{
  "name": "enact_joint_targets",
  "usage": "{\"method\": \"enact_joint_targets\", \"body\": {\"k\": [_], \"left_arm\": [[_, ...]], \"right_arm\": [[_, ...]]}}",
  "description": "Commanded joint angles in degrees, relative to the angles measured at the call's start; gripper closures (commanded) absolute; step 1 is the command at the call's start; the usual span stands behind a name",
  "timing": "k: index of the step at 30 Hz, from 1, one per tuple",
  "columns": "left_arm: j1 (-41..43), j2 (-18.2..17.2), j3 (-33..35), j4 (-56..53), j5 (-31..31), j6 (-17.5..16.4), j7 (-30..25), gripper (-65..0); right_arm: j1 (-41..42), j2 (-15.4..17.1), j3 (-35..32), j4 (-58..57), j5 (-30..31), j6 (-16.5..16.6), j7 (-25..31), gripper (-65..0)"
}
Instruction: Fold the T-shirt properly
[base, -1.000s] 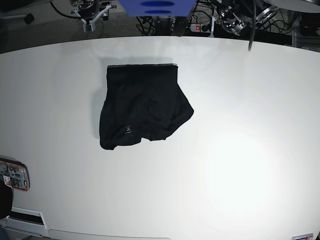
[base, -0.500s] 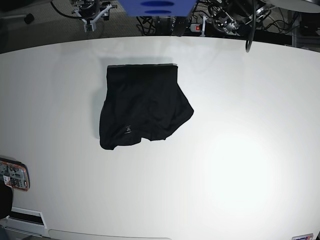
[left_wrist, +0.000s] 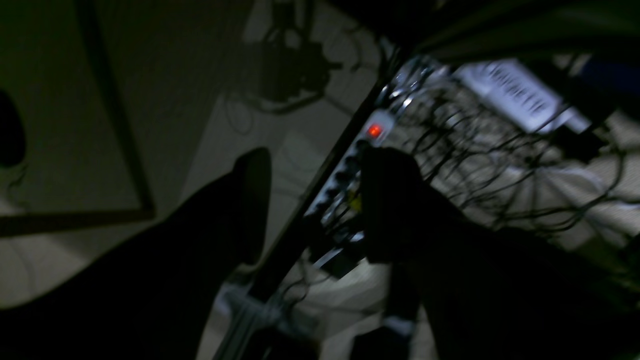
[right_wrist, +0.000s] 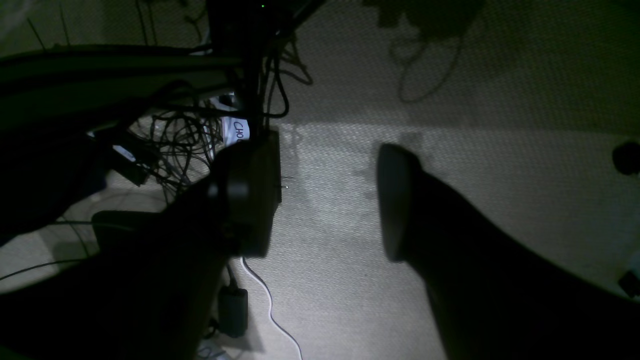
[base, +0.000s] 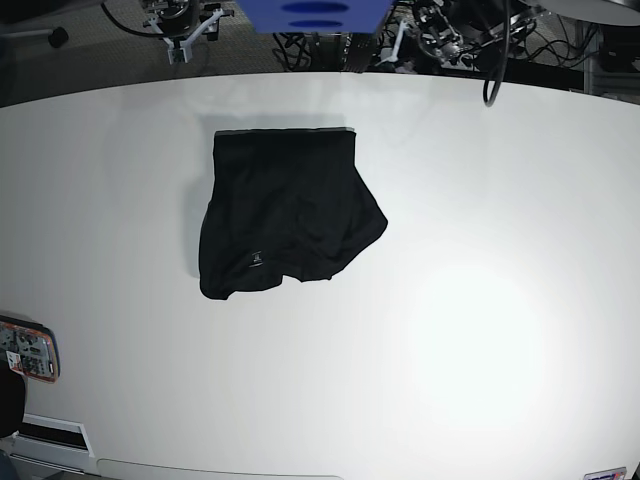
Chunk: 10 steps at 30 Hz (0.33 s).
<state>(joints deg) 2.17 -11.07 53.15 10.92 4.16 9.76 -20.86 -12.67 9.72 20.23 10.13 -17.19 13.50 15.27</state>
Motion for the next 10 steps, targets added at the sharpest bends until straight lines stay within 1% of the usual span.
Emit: {"method": "enact_joint_targets", "body": {"k": [1,4,7,8,10], "left_arm": [[-0.2,-0.3,0.0,0.1,0.0,0.4,-0.5,-28.1],[-0.4,-1.9,0.0,1.0,0.0,0.4,-0.9,-28.1],[-0.4,-3.1,0.0,4.9,0.0,0.4,-0.7,-28.1],[-0.4,-3.1,0.0,5.8,0.0,0.4,-0.6,-28.1],[-0.4,-3.0,0.0,6.8,0.0,0.4,-0.5,-28.1]], "right_arm": [[-0.4,0.7,-0.1,0.0,0.0,0.1,0.4,-31.2],[1.4,0.5,-0.1,0.0,0.0,0.1,0.4,-31.2],[8.0,0.5,-0.1,0.0,-0.1,0.1,0.4,-31.2],[9.8,0.5,-0.1,0.0,-0.1,0.1,0.4,-31.2],[11.0,0.5,-0.1,0.0,-0.2,0.1,0.4,-31.2]]}}
